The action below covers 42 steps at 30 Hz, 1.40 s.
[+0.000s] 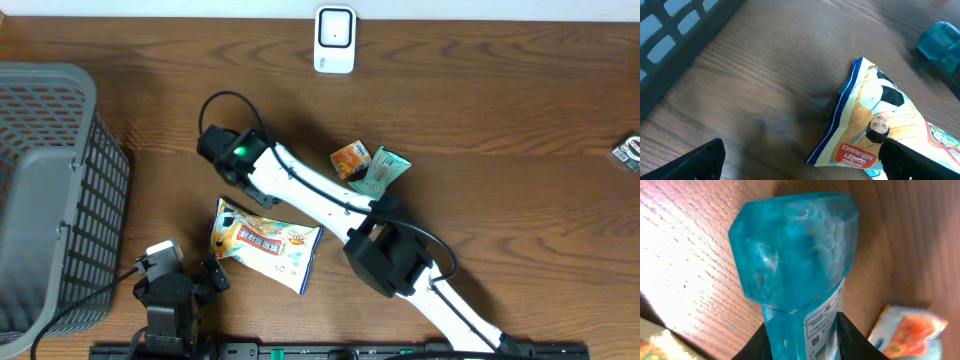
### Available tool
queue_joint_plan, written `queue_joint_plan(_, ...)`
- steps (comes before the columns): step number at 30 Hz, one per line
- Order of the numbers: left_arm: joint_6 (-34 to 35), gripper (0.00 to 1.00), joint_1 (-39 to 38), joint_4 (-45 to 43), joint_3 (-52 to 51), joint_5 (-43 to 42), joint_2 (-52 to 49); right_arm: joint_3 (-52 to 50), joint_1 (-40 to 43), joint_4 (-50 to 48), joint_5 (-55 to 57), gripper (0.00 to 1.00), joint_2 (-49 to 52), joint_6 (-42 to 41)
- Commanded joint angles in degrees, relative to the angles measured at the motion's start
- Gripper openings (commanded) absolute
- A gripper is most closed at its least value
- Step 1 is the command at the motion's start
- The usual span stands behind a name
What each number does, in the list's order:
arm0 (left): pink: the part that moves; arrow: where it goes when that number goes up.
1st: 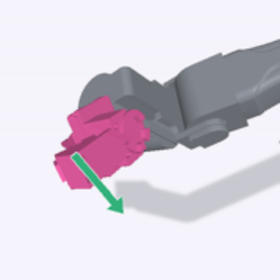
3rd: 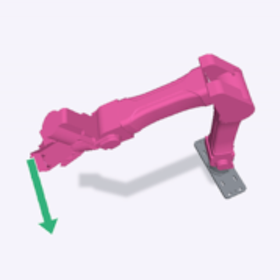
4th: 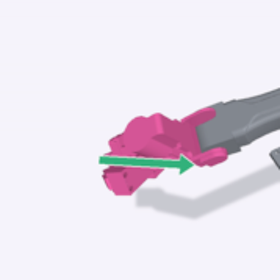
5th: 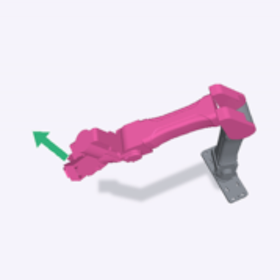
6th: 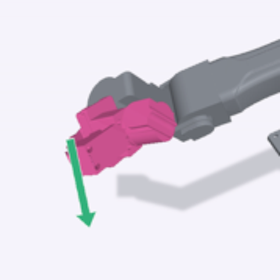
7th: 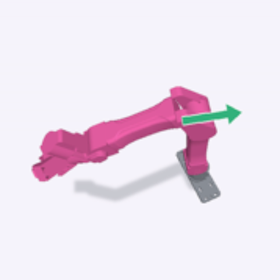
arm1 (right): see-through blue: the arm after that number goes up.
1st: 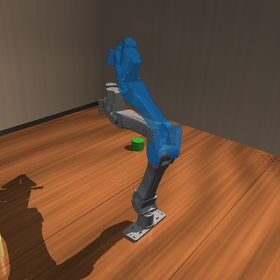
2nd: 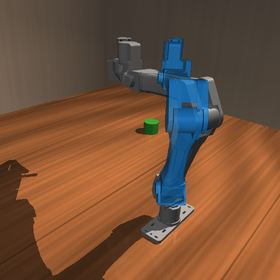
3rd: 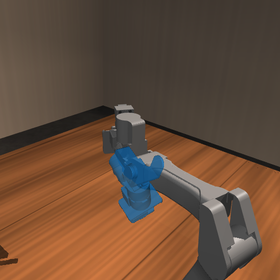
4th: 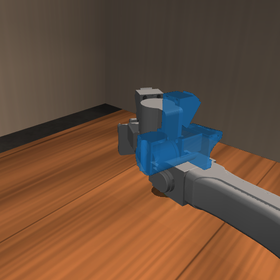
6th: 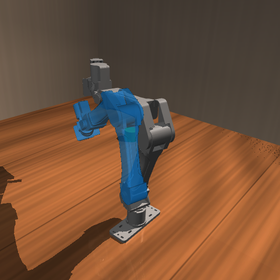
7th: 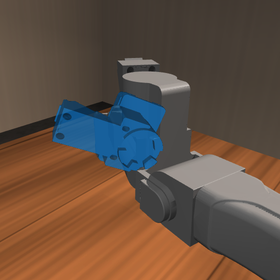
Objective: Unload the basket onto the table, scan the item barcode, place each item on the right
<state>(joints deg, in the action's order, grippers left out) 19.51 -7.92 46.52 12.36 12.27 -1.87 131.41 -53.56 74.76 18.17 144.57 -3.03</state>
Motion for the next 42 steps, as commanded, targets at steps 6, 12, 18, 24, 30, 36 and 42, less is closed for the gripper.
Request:
queue_joint_plan(6,-1.2,0.98,0.1,4.0,0.0,0.3,0.1,3.6,8.0,1.1,-24.5,0.24,4.6,-18.2)
queue_joint_plan(12,-1.2,0.98,0.1,4.0,0.0,0.3,0.1,3.8,13.9,1.0,-25.9,0.23,4.6,-30.3)
queue_joint_plan(18,-1.2,0.98,0.1,4.0,0.0,0.3,0.1,3.8,15.3,0.6,-25.7,0.2,4.6,-34.3)
queue_joint_plan(24,-1.2,0.98,0.1,4.0,0.0,0.3,0.1,3.8,14.1,0.6,-23.4,0.29,4.6,-38.9)
queue_joint_plan(30,-1.2,0.98,0.1,4.0,0.0,0.3,0.1,3.8,13.8,1.4,-22.9,0.28,4.6,-58.7)
queue_joint_plan(36,-1.2,0.98,0.1,4.0,0.0,0.3,0.1,3.8,13.8,1.3,-24.8,0.29,4.6,-69.0)
queue_joint_plan(42,-1.2,0.98,0.1,4.0,0.0,0.3,0.1,3.8,14.3,1.4,-26.8,0.38,4.5,-69.5)
